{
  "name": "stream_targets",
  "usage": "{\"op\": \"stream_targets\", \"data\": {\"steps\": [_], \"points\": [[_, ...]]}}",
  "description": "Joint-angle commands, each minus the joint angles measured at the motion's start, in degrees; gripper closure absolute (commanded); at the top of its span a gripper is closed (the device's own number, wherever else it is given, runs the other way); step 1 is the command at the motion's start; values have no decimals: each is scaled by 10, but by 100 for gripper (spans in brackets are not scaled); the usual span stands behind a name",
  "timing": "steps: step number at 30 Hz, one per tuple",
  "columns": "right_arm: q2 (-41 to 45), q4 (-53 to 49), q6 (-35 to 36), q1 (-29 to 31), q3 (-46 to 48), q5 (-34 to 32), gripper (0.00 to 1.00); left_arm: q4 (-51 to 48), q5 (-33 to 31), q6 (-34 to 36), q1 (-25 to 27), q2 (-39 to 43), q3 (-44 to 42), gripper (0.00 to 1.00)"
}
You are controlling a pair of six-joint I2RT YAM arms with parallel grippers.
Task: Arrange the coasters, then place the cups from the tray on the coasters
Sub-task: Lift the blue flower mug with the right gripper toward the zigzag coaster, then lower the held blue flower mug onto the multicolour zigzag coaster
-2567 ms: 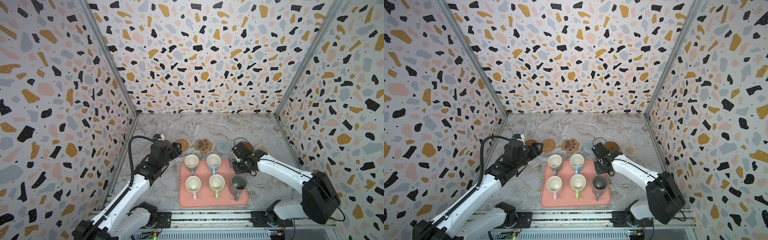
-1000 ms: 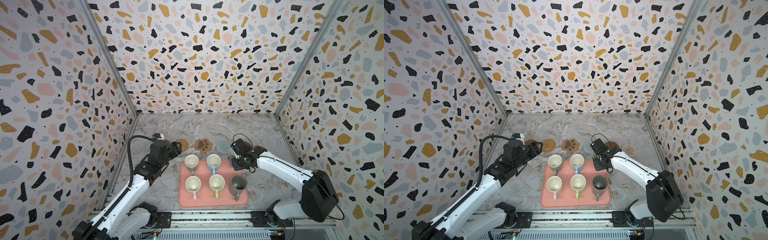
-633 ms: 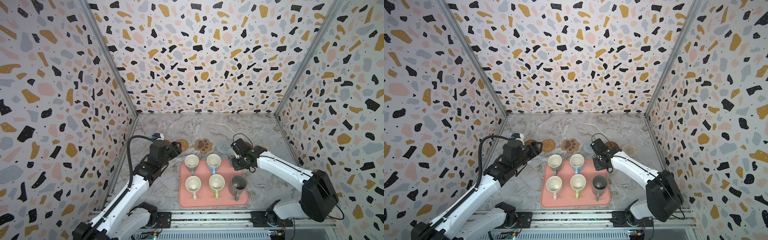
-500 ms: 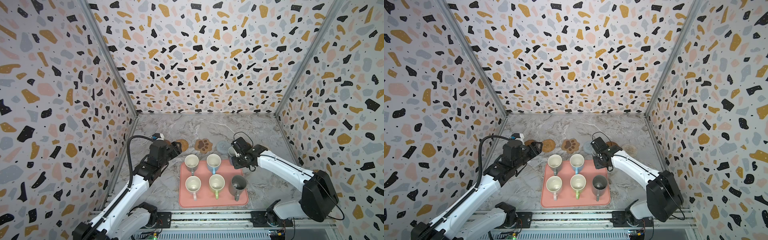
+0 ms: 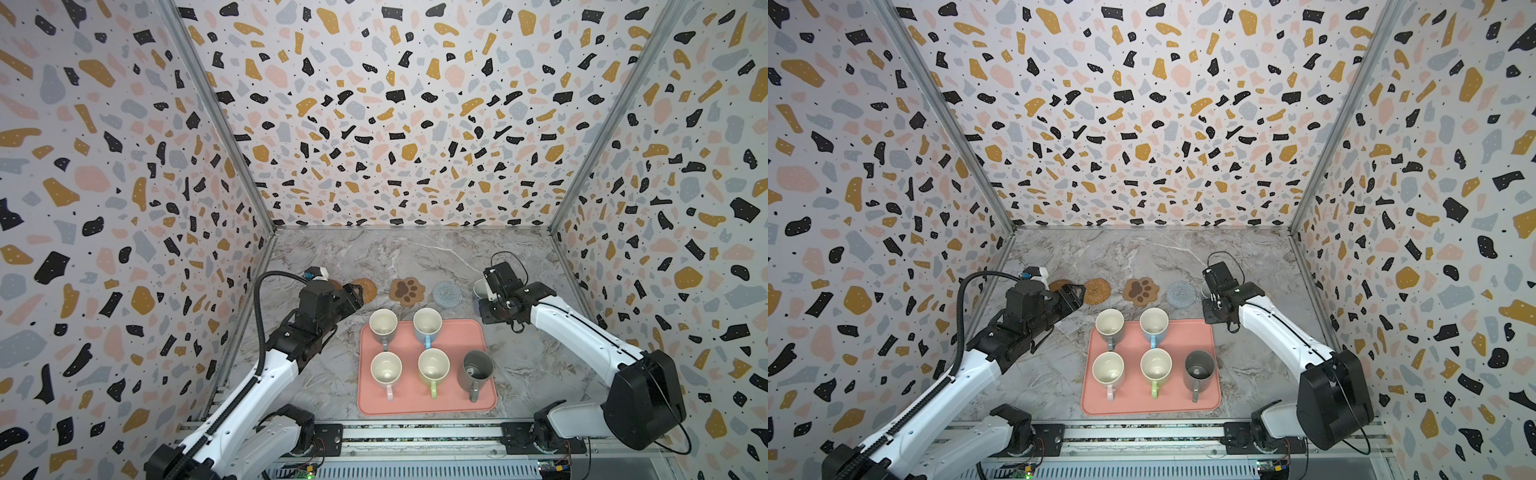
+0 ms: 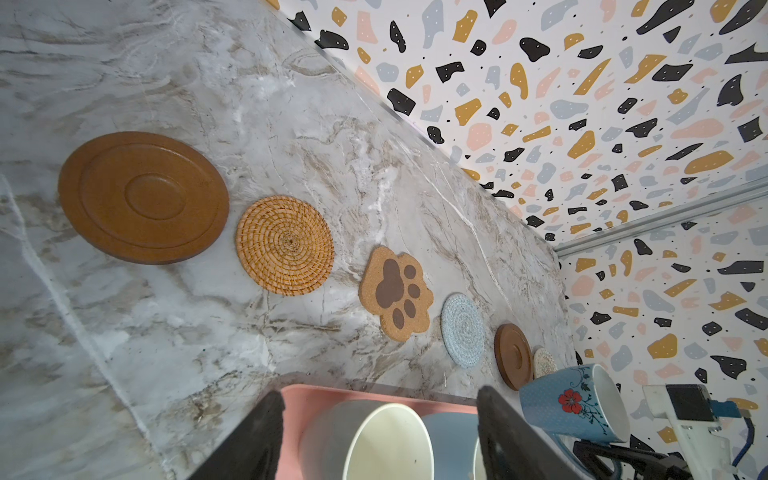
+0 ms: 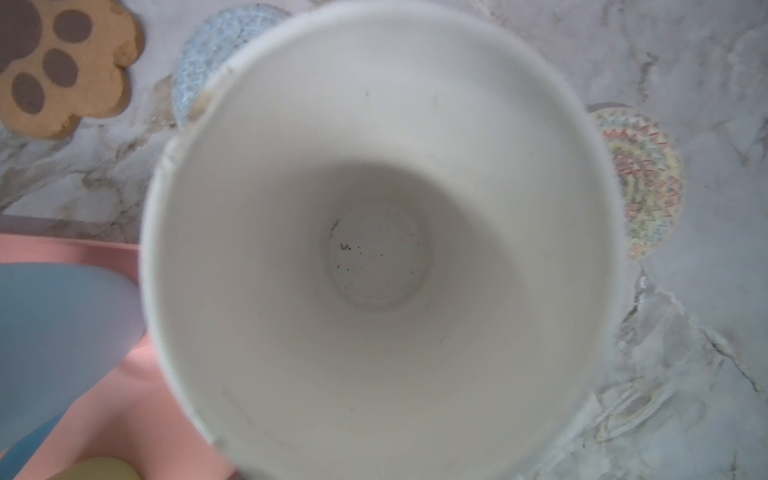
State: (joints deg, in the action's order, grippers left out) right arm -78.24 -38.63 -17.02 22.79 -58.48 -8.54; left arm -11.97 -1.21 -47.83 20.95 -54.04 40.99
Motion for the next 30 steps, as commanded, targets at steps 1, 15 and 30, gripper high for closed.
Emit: {"op": "stream_targets", "data": {"steps": [1, 15, 30], "points": [[27, 32, 27, -39, -28, -8, 92, 5, -1, 1, -3, 5, 15, 26], [-13, 112, 73, -208, -32, 36, 93, 1, 1, 3, -2, 9, 14, 26], [-60, 160, 98, -260, -2, 43, 94, 1, 2, 2, -3, 13, 10, 26]]}}
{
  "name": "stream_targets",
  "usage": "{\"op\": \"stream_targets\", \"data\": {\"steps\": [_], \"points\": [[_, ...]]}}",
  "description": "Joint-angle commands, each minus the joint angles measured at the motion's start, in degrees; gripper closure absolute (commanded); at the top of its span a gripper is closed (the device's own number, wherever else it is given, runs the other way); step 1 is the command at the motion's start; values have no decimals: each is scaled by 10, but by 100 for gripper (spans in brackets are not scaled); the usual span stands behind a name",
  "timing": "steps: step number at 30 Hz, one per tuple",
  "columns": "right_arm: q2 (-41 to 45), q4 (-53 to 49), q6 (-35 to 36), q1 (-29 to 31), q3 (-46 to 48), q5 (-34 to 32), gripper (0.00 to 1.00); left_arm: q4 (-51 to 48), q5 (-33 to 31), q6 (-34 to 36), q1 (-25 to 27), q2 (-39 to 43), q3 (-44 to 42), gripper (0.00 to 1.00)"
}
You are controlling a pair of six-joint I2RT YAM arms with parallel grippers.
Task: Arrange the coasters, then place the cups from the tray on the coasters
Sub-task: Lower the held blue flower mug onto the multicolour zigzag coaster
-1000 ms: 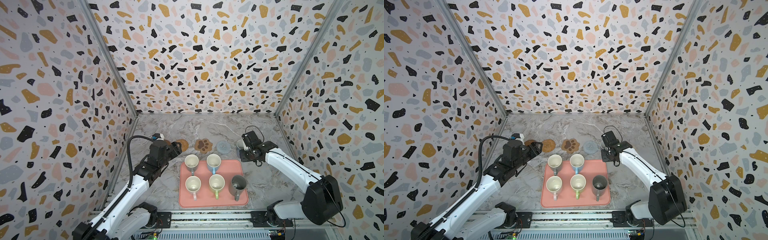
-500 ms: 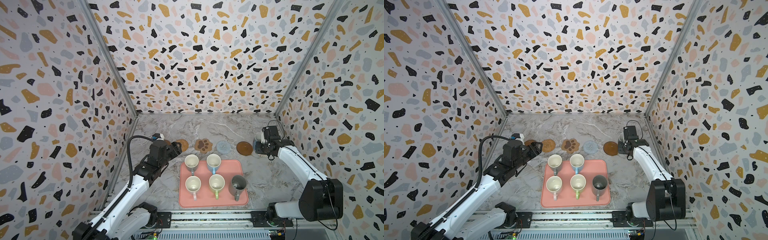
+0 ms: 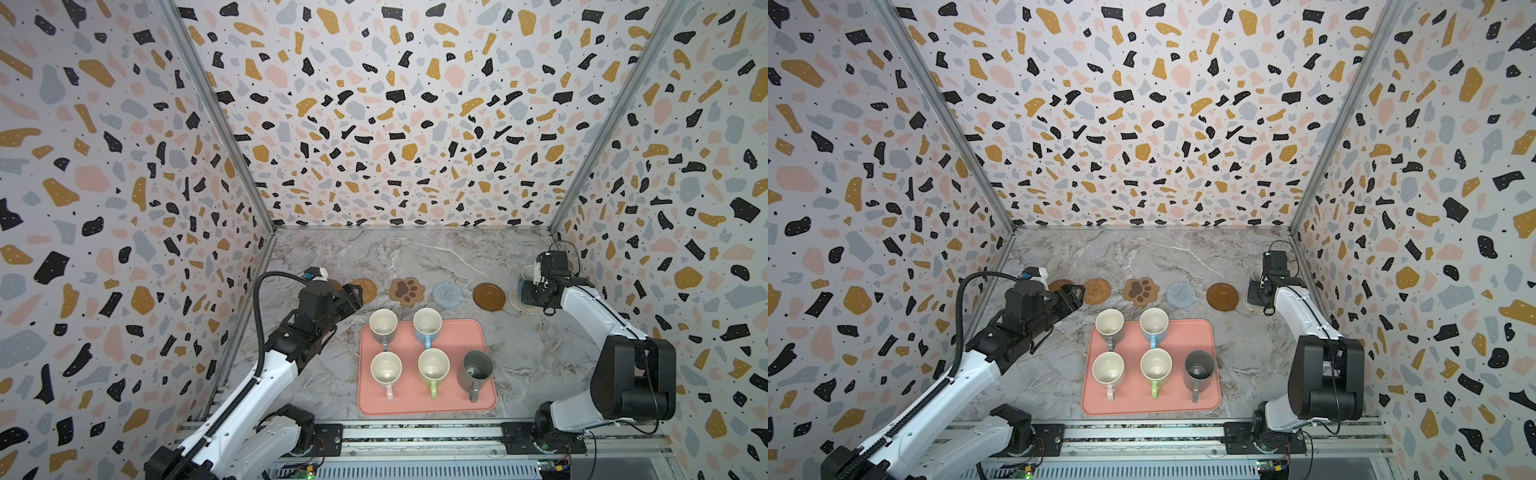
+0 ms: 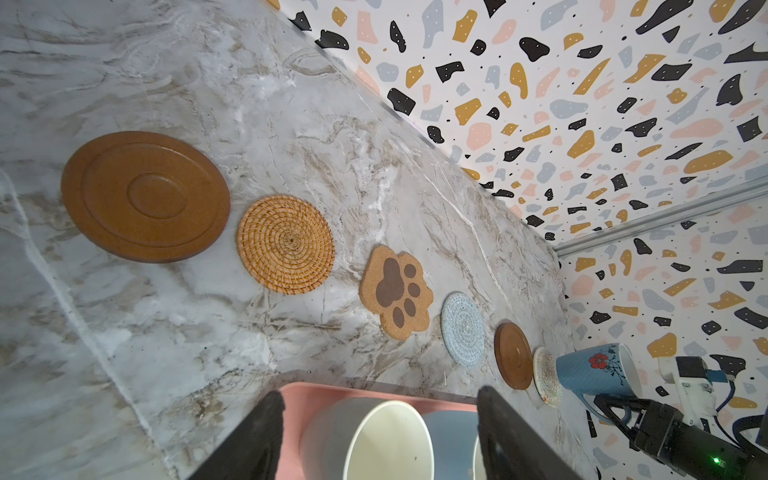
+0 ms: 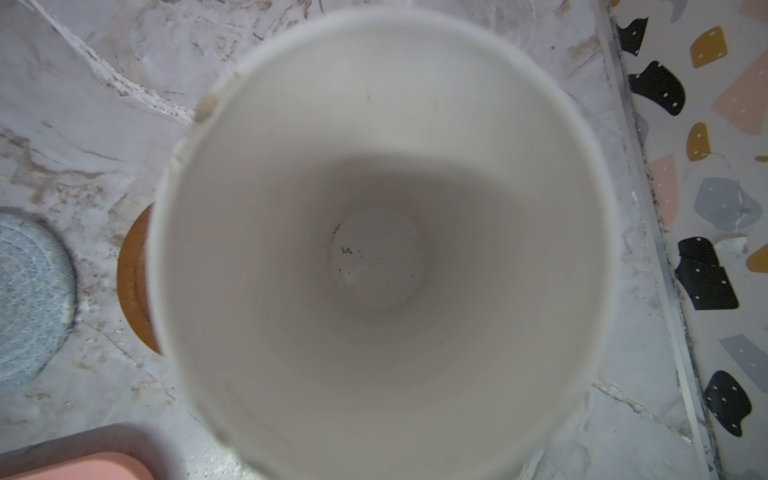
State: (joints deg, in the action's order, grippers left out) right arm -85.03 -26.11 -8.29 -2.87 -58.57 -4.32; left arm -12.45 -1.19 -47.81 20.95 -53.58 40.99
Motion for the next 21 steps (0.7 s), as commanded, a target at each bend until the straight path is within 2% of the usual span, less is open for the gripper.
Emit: {"op": "stream_targets", "data": {"steps": [1, 21], "points": [[6, 37, 12, -5, 2, 1, 94, 6, 1, 2, -2, 9, 10, 26], [-5, 53, 28, -23, 38, -2, 94, 9, -1, -1, -3, 15, 5, 26]]}}
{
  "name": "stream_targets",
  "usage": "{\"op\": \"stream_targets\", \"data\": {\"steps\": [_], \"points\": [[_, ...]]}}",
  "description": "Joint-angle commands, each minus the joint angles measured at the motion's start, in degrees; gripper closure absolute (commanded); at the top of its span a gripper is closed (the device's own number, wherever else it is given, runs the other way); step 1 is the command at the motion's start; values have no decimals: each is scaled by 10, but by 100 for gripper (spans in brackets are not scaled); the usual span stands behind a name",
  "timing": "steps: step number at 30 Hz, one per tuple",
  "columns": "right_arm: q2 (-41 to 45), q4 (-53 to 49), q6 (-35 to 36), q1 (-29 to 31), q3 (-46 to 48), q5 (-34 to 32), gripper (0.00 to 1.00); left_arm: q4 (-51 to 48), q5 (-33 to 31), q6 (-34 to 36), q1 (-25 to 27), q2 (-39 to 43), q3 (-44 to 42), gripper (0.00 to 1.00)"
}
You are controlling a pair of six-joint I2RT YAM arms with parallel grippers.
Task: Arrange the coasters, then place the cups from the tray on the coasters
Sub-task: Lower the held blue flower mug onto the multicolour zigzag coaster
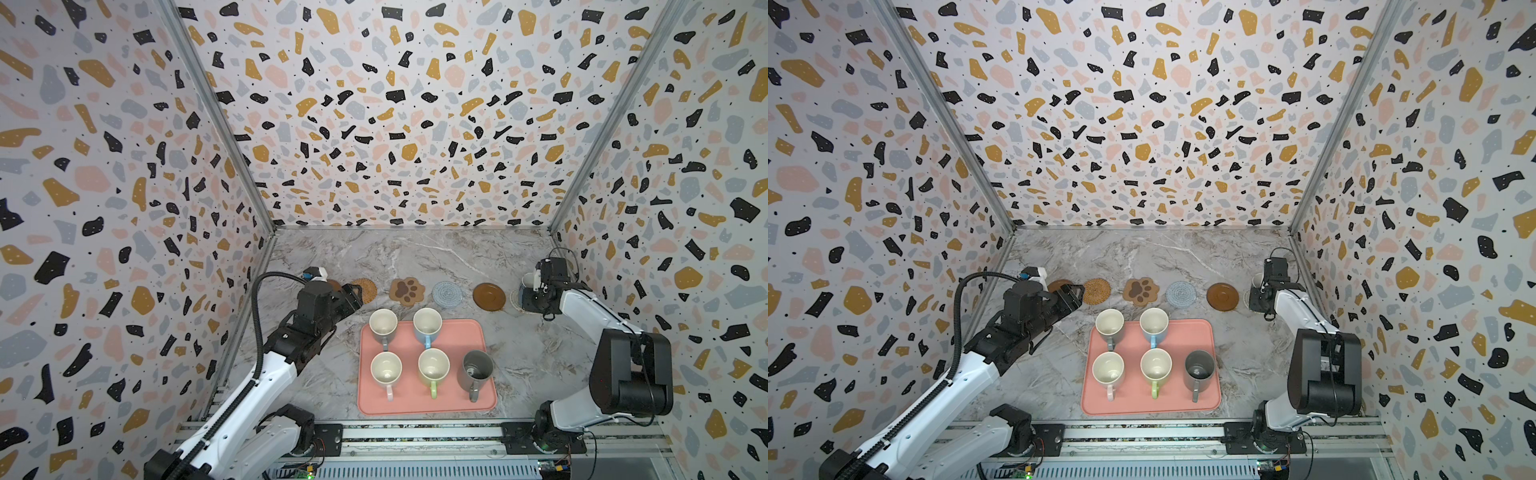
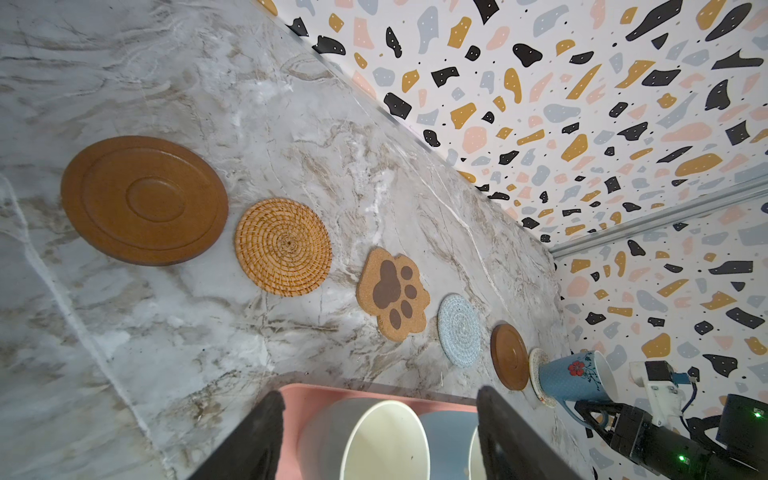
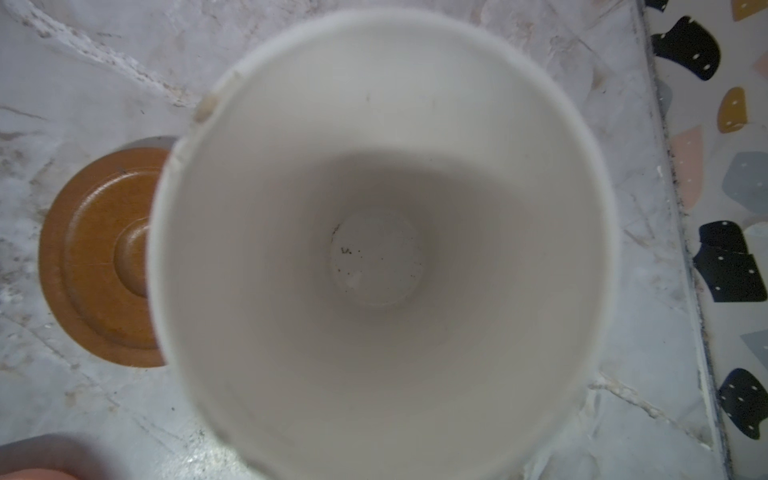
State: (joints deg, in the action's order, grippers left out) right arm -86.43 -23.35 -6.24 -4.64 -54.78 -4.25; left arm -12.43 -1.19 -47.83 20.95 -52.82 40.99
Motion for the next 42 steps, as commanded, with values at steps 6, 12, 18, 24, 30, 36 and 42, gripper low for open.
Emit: {"op": "stream_targets", "data": {"steps": [6, 12, 18, 24, 30, 36, 42], "points": [[10, 28, 10, -5, -2, 1, 94, 7, -1, -1, -3, 10, 3, 26], [10, 30, 20, -6, -2, 3, 94, 7, -3, 0, -3, 14, 1, 25], [12, 34, 34, -10, 3, 8, 94, 7, -3, 0, -3, 14, 2, 26], [30, 50, 75, -21, 17, 44, 94, 8, -1, 1, -3, 8, 5, 25], [53, 76, 111, -40, 42, 81, 94, 5, 10, 5, -3, 2, 6, 25], [62, 89, 126, -58, 47, 115, 94, 3, 19, 10, -3, 0, 4, 25], [56, 94, 135, -59, 42, 113, 94, 7, 26, 15, -3, -6, 3, 25]]}}
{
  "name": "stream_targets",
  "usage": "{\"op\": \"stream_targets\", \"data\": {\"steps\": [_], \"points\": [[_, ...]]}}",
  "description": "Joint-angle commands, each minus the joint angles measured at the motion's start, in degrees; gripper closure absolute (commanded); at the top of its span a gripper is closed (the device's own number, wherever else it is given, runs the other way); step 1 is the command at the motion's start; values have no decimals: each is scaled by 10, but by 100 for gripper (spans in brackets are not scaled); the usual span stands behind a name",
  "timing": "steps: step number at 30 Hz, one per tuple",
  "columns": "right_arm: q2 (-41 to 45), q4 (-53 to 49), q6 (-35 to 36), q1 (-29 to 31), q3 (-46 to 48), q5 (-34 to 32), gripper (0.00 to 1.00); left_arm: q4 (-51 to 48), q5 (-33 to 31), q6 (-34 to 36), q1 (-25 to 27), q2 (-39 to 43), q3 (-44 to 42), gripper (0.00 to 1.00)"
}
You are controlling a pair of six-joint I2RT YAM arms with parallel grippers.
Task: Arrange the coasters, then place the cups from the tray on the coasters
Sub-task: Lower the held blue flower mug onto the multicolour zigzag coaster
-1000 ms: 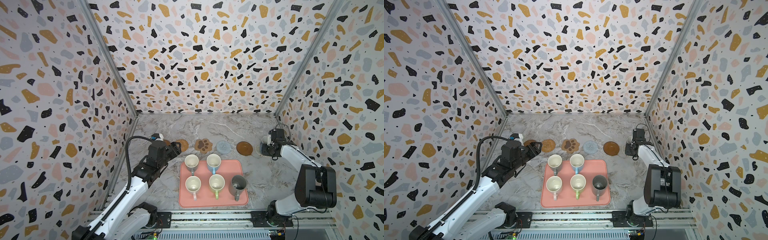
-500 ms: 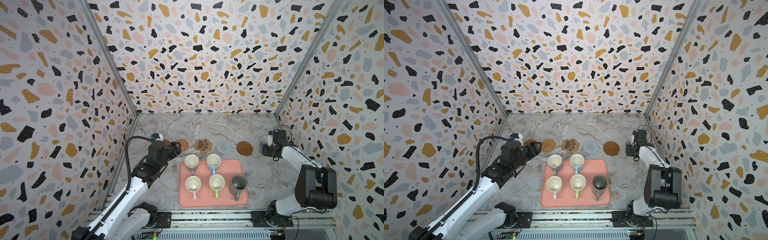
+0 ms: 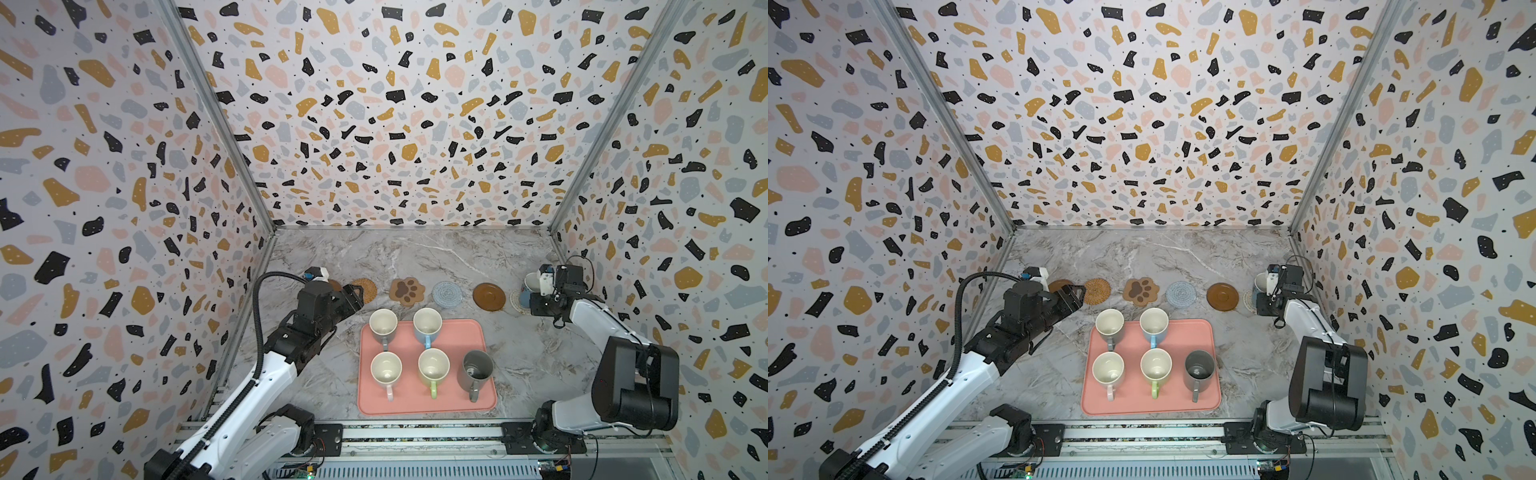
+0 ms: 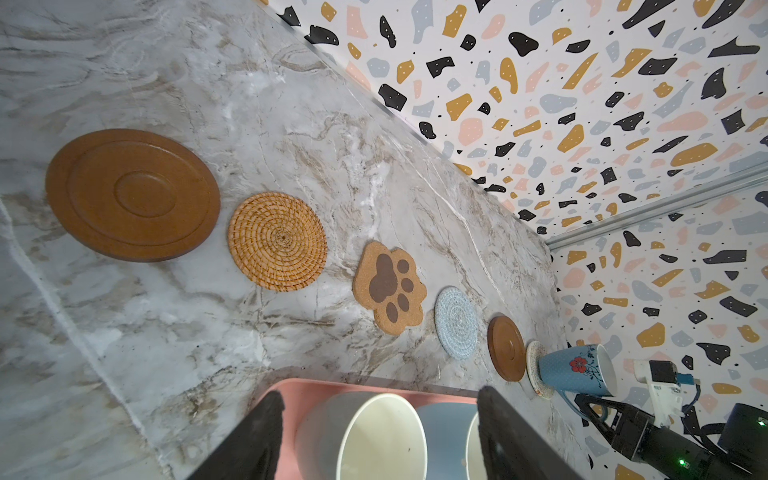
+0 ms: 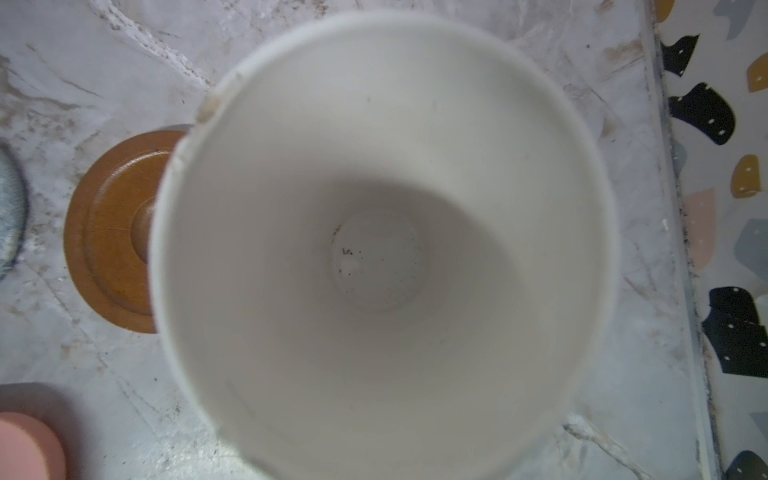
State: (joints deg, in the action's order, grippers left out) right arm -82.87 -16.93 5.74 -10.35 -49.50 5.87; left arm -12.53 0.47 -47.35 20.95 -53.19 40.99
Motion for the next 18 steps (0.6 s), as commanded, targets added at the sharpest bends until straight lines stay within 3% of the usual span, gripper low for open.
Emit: {"op": "stream_targets", "data": {"steps": [1, 18], "points": [[20, 30, 15, -1, -11, 10, 94, 9, 10, 10, -2, -3, 4, 25], [-6, 29, 25, -1, -8, -11, 94, 16, 16, 10, -3, -7, 0, 25]]}}
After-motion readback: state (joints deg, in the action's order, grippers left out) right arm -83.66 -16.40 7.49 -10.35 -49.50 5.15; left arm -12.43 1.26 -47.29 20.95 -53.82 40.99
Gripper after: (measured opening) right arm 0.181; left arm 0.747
